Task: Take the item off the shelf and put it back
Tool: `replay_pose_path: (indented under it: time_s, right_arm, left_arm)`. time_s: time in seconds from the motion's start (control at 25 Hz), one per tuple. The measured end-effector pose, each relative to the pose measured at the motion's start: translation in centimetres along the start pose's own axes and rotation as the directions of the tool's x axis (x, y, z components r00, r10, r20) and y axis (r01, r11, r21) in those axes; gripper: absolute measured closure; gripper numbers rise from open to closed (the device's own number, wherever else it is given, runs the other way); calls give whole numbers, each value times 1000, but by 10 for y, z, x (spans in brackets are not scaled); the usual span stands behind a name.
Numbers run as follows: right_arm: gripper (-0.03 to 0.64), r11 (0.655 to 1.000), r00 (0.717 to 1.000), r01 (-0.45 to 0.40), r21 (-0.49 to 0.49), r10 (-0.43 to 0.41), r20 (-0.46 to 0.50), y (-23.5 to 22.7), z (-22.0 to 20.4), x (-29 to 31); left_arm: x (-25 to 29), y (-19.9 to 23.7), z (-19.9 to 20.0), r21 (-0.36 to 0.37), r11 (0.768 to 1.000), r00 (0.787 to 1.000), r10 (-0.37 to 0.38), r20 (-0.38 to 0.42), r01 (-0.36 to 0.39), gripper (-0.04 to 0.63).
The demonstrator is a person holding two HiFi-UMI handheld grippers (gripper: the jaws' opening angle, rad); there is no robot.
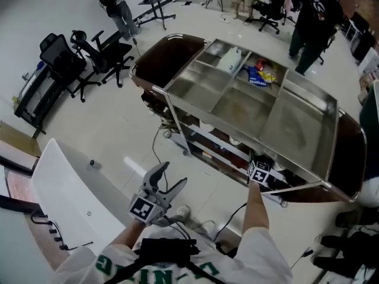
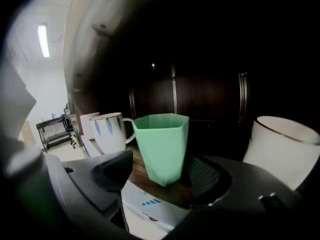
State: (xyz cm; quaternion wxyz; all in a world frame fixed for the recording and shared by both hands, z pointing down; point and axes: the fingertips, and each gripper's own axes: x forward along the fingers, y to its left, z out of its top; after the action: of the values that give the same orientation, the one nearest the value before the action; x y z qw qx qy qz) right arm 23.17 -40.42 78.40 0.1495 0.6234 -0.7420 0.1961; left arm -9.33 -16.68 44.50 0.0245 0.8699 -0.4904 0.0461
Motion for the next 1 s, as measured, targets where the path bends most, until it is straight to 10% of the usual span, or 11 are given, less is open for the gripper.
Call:
replay_pose_path:
  time_s: [0.76,1.0]
  right_arm:
    - [227,982,960,-130,136,90,265,98,40,-170]
    - [241,989,928,-104,103,59,369,103,72,-254]
  left_arm:
    - [32,-17,8,-42,990,987,-129,91,133,301]
    - [25,-1,-23,48,991,987,-131,97,127,301]
